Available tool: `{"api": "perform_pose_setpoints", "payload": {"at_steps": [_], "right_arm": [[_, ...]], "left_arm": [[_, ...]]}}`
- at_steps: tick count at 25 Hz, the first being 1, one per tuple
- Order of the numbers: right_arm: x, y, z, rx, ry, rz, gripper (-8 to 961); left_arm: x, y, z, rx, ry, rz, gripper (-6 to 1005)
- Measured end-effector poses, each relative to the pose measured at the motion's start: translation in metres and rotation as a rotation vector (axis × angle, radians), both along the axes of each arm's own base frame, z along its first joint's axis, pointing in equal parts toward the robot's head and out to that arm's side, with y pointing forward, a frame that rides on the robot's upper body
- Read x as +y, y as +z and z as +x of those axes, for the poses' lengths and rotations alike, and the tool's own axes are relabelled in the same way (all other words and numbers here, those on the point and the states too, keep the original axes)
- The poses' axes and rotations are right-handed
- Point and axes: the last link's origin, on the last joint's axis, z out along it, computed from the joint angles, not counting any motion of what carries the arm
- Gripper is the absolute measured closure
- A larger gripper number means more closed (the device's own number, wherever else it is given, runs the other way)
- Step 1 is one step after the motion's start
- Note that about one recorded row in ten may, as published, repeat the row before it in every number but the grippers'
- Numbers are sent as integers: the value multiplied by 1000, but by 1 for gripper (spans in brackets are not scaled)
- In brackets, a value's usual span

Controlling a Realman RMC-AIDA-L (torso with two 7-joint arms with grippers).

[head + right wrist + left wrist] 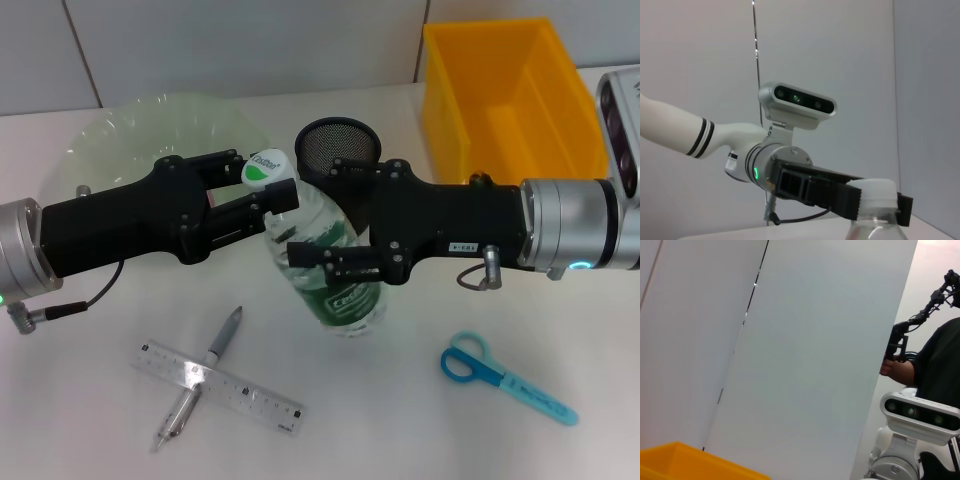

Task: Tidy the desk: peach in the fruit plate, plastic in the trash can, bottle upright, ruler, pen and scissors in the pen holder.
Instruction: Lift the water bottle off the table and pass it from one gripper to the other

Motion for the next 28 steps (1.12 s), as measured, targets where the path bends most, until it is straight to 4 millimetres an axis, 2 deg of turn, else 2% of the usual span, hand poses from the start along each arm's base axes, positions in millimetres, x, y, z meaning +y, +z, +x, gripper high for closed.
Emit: {"api": "perform_pose_setpoints", "payload": {"at_steps": [28], "right_arm": [[-6,6,3,24,8,6,203]], "left_arm": [[-1,0,-1,0,3,0,542]]}}
